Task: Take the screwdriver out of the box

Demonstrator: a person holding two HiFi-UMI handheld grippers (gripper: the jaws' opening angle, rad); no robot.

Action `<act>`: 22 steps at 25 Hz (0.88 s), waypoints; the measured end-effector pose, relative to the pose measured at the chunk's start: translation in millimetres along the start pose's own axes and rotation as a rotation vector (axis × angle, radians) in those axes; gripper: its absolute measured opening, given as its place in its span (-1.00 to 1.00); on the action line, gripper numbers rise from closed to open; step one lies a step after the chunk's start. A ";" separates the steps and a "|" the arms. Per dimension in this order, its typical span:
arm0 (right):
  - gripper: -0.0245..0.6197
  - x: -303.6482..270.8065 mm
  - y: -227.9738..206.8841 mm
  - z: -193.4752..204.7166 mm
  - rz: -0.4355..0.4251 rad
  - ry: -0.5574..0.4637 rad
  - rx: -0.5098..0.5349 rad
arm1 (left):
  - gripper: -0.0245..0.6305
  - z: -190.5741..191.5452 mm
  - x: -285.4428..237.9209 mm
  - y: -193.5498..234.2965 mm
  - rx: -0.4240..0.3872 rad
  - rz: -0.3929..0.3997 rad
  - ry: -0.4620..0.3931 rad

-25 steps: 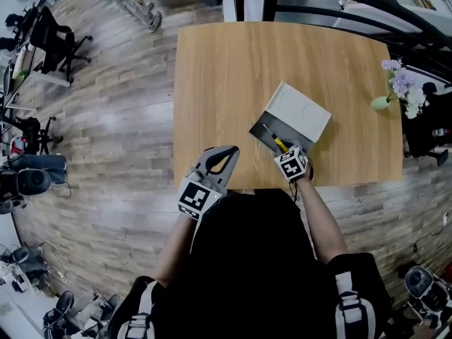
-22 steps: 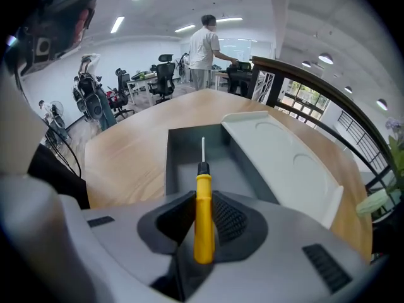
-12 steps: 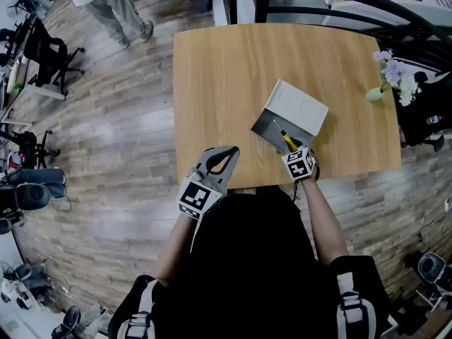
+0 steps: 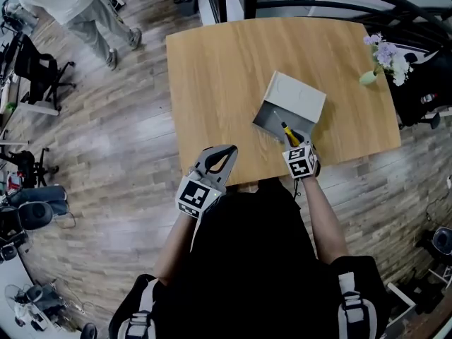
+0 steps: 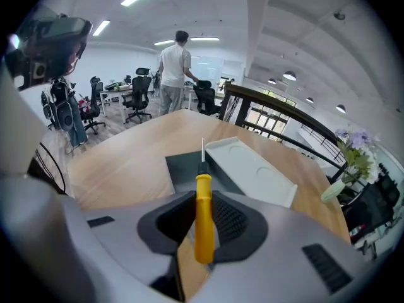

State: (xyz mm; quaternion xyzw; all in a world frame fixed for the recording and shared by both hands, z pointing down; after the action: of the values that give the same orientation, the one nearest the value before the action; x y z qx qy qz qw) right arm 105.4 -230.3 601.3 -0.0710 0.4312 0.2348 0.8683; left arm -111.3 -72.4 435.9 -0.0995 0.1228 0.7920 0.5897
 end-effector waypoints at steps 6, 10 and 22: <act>-0.64 21.8 31.3 -6.2 0.065 -0.063 -0.043 | -0.86 11.7 18.7 6.6 -0.023 0.071 0.009; -0.64 35.1 51.7 -6.9 0.098 -0.092 -0.065 | -0.86 19.1 33.1 13.3 -0.039 0.102 0.007; -0.64 68.5 109.1 -9.3 0.150 -0.194 -0.101 | -0.86 41.0 60.9 24.8 -0.080 0.193 0.071</act>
State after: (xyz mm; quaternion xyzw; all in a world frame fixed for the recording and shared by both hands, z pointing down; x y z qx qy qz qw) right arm 83.1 -113.6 550.7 -0.0593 0.3371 0.3261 0.8812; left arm -152.9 -11.0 458.4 -0.1384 0.1209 0.8454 0.5015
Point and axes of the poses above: the fingertips, and each gripper's own axes: x backward along the fingers, y to its left, z out of its underside, the point moved 8 cm from there along x, backward along the fingers, and after that the axes turned 9 degrees about -z, right-handed, at the moved point
